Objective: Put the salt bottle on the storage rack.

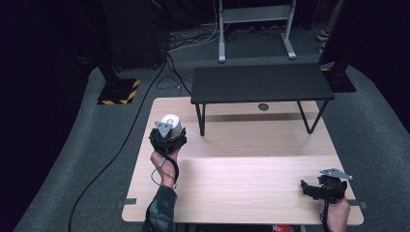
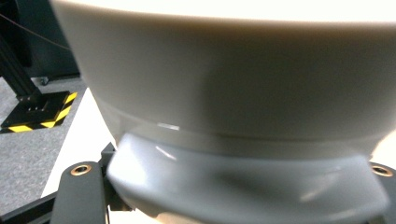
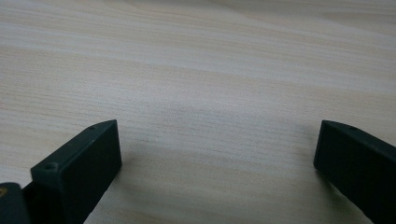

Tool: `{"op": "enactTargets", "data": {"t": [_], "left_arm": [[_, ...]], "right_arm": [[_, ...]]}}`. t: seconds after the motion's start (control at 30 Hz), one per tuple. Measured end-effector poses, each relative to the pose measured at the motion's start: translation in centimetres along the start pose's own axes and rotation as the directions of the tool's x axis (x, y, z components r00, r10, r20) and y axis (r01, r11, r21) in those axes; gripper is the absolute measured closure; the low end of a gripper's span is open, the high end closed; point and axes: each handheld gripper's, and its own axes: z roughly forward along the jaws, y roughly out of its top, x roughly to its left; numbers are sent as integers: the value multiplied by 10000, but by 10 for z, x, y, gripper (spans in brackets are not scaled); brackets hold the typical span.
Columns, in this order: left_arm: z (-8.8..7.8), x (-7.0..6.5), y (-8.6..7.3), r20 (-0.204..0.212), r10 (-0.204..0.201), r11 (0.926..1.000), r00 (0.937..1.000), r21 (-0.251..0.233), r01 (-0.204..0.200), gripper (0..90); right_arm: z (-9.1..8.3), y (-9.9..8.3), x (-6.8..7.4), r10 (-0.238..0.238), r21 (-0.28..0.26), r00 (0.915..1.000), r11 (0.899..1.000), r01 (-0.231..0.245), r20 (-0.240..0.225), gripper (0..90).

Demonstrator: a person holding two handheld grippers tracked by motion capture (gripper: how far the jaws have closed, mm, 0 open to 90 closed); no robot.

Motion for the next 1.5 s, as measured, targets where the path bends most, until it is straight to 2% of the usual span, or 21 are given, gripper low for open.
{"op": "enactTargets", "data": {"t": [0.87,1.03,1.17,1.5], "left_arm": [[5,-5,40,526,306,9995,9981,-132,-300,289],[6,-4,49,725,179,9996,9972,-249,-161,289],[5,-5,56,782,284,9992,9965,-307,-260,289],[5,-7,69,1059,268,9987,9940,-469,-219,289]], "right_arm": [[0,0,0,15,-6,10000,10000,-15,-12,0],[0,0,0,19,-6,10000,10000,-19,-14,0],[0,0,0,-3,3,10000,10000,3,9,0],[0,0,0,8,-3,10000,10000,-8,-7,0]]}}
